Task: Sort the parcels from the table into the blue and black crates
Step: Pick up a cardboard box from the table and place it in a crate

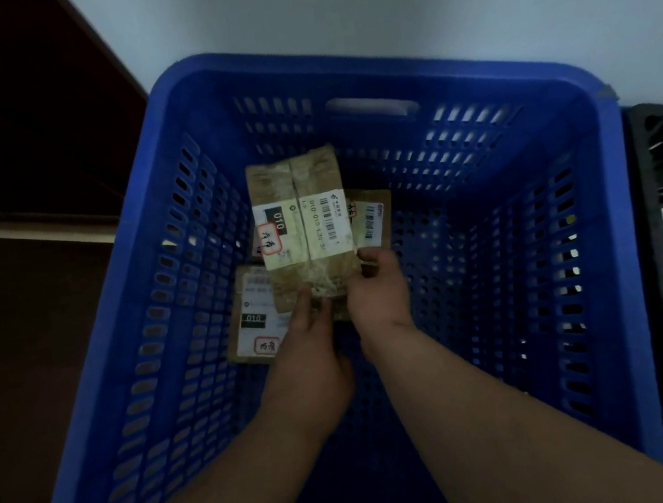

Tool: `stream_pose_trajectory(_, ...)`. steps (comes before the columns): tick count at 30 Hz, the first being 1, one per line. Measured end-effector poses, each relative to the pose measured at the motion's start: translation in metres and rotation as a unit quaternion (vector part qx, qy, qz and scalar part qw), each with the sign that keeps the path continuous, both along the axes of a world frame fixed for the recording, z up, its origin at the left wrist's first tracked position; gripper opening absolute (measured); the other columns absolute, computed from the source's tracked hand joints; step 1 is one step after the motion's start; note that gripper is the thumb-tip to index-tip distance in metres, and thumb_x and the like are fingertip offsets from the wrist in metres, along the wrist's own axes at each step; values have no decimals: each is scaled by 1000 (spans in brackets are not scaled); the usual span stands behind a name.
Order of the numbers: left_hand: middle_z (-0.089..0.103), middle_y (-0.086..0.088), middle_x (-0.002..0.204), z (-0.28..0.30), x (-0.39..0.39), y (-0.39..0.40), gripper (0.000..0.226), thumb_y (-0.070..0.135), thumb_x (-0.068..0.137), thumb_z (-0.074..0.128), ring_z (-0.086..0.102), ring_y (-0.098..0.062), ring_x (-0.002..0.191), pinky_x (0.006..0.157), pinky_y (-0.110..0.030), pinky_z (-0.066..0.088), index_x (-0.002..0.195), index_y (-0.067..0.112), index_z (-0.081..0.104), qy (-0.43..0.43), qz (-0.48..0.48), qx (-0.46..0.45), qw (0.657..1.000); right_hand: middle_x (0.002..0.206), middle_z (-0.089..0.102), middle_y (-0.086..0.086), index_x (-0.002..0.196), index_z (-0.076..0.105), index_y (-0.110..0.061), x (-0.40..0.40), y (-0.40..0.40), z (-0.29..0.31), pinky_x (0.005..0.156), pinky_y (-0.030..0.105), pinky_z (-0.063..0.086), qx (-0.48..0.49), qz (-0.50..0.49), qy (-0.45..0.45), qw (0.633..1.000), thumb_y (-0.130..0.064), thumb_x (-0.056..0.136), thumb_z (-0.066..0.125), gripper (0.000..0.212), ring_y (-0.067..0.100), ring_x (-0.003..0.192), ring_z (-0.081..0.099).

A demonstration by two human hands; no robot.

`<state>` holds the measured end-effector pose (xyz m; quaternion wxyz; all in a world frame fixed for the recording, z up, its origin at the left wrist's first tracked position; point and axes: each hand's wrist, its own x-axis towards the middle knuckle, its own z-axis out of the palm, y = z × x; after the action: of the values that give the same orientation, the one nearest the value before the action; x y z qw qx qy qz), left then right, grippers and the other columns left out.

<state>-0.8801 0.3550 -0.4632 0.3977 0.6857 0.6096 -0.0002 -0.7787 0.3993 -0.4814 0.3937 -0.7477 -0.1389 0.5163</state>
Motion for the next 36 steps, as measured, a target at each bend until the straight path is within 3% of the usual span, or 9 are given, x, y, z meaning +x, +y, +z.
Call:
stream_pose_trajectory(6, -21, 15, 157, -2, 48, -13, 80, 16, 94, 56, 13, -10, 146, 114, -25, 30, 156, 26, 6, -46, -87, -14, 995, 99, 58, -5, 108, 53, -23, 52, -33, 0, 76, 29, 47, -57, -110, -105, 987, -11, 97, 51, 16, 15, 87, 58)
stream_pose_trajectory(9, -21, 13, 158, -10, 72, -13, 82, 17, 93, 60, 9, -9, 146, 114, -21, 23, 156, 24, 8, -62, -117, -45, 990, 99, 57, -4, 111, 54, -19, 68, -45, 5, 70, 25, 45, -70, -153, -139, 976, -8, 97, 49, 19, 13, 83, 55)
stream_pose_trajectory(13, 0, 0, 163, -16, 92, -8, 70, 8, 93, 53, 20, -28, 146, 115, -38, 26, 154, 20, 21, -64, -132, -85, 985, 107, 61, 4, 110, 52, -19, 79, -50, 5, 82, 37, 54, -97, -160, -128, 974, -1, 93, 47, 25, 22, 92, 59)
stream_pose_trajectory(16, 10, -7, 161, -21, 99, -2, 65, 6, 92, 51, 24, -32, 144, 115, -40, 25, 151, 16, 27, -55, -162, -94, 981, 117, 61, 7, 127, 52, -12, 85, -48, 1, 84, 35, 51, -91, -162, -125, 975, -1, 92, 46, 37, 23, 98, 59)
stream_pose_trajectory(20, 28, -13, 156, -31, 106, 5, 55, 7, 93, 52, 30, -32, 141, 115, -38, 26, 146, 9, 38, -44, -178, -112, 977, 115, 55, -1, 139, 47, -13, 94, -42, -10, 87, 26, 43, -97, -86, -121, 984, -1, 96, 41, 45, 19, 100, 54)
stream_pose_trajectory(23, 19, -10, 159, -40, 100, 8, 56, 14, 97, 53, 19, -26, 146, 113, -20, 13, 149, 10, 32, -29, -223, -129, 966, 135, 51, 15, 138, 43, -5, 97, -36, -29, 103, 38, 44, -205, 49, -112, 971, -5, 99, 34, 40, 32, 120, 52)
stream_pose_trajectory(25, 10, -9, 161, -47, 90, 11, 60, 15, 96, 56, 18, -23, 146, 111, -14, 11, 151, 15, 30, -9, -225, -135, 965, 133, 53, 19, 133, 45, -2, 92, -35, -40, 101, 40, 46, -250, 68, -76, 963, -8, 101, 33, 35, 34, 117, 54)
stream_pose_trajectory(30, 10, -7, 162, -56, 61, 18, 64, 26, 96, 52, 15, -26, 146, 119, -38, 21, 153, 21, 25, 103, -223, -87, 965, 125, 59, 17, 128, 55, -9, 89, -34, -56, 81, 33, 47, -258, -65, 107, 958, -8, 99, 38, 34, 28, 97, 57)
stream_pose_trajectory(36, 8, -1, 162, -63, 44, 23, 65, 27, 94, 56, 14, -20, 146, 119, -38, 20, 152, 20, 27, 134, -237, -59, 960, 121, 56, 12, 132, 51, 0, 96, -13, -75, 69, 20, 51, -222, -24, 28, 974, -9, 103, 38, 33, 19, 82, 50)
